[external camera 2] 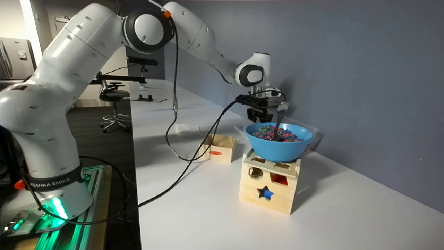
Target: Remove the white container from the lunchbox and put it in the wooden box
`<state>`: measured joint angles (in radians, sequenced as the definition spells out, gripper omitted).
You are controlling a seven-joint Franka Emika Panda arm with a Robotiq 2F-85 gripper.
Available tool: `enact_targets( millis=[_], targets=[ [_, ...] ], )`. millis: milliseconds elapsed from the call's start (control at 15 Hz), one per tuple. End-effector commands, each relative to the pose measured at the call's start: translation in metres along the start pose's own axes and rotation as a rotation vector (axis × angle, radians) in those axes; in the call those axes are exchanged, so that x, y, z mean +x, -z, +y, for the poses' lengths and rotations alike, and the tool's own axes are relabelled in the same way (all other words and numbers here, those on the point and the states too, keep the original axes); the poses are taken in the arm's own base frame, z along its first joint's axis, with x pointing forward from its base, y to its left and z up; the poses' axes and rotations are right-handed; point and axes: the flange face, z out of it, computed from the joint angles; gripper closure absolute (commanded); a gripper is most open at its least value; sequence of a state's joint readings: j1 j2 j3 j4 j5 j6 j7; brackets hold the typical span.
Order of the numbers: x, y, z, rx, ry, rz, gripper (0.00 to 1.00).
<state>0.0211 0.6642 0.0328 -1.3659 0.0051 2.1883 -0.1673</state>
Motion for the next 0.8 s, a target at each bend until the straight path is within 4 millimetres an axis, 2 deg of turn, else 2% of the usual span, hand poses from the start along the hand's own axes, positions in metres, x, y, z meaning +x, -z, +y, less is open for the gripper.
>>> enact_targets(
  millis=[0, 200, 400, 600, 733],
  targets=[
    [0.007, -0.004, -0.003, -0.048, -0.008, -0.018, 0.71],
    [0.003, 0.024, -0.003, -0.039, -0.009, 0.007, 0.71],
    [-0.008, 0.070, 0.004, -0.026, -0.006, 0.057, 0.71],
    [-0.028, 0.127, 0.012, -0.022, -0.007, 0.118, 0.71],
    [-0.045, 0.157, 0.008, 0.017, 0.046, 0.124, 0.71]
  ],
)
